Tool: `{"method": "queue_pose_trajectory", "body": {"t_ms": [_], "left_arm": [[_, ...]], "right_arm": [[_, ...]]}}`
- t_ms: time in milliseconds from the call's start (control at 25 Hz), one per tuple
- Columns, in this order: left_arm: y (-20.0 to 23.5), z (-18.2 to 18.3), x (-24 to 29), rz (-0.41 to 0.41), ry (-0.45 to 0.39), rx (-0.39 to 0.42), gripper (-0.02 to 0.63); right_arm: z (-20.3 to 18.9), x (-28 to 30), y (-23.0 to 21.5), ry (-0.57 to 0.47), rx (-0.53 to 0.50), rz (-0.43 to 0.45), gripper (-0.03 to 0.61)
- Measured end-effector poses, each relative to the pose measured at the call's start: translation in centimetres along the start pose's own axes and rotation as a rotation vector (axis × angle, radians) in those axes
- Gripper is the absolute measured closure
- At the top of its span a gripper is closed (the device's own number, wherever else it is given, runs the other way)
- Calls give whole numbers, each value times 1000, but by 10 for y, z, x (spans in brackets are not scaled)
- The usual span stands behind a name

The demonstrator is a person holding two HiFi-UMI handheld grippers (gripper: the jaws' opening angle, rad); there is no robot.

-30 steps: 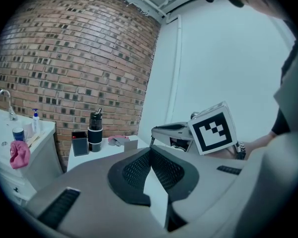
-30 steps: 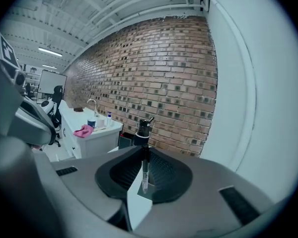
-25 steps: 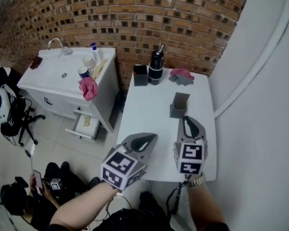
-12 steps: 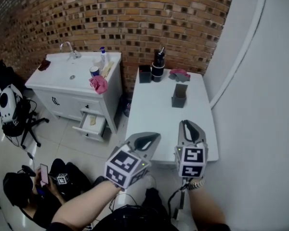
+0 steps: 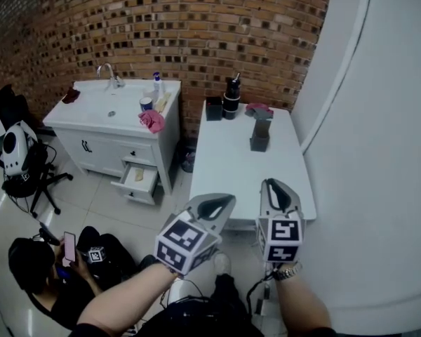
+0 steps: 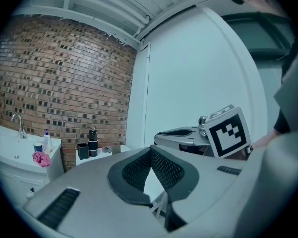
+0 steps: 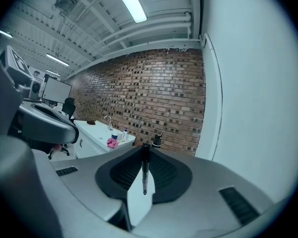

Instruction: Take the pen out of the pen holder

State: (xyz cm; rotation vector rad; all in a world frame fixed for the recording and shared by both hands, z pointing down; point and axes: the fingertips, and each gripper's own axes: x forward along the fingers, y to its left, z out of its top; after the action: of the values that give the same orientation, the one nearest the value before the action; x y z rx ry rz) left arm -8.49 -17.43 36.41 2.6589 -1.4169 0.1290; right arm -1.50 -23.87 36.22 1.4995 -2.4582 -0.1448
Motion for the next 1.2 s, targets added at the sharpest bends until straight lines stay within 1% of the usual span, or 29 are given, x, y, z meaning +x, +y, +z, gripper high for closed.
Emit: {"method": "queue_pose_trajectory", "body": {"t_ms": [160,360,640,960,1120,1200], "left_arm": [[-14,3,-22,-12,-25,-2,611],[-30,0,-49,-24,-30,-7,611],[-51,7,-67,-41,-27,-7,611],[-84,9,-63,-63,-39,-9,611],[-105,9,-54,-76,-39,-11,611],[-117,8,-49,-69,-34,-15,611]], "right_arm": [[8,-28,13,-9,-2,-4,521],[13,-61,28,-14,8,0,522],[25,-96,29,-23,39,0,522],[21,-136,8,-31,33,-12,522],[19,-155,-6,-33,34,-5,522],[15,-163,-14,-36,40,6,522]]}}
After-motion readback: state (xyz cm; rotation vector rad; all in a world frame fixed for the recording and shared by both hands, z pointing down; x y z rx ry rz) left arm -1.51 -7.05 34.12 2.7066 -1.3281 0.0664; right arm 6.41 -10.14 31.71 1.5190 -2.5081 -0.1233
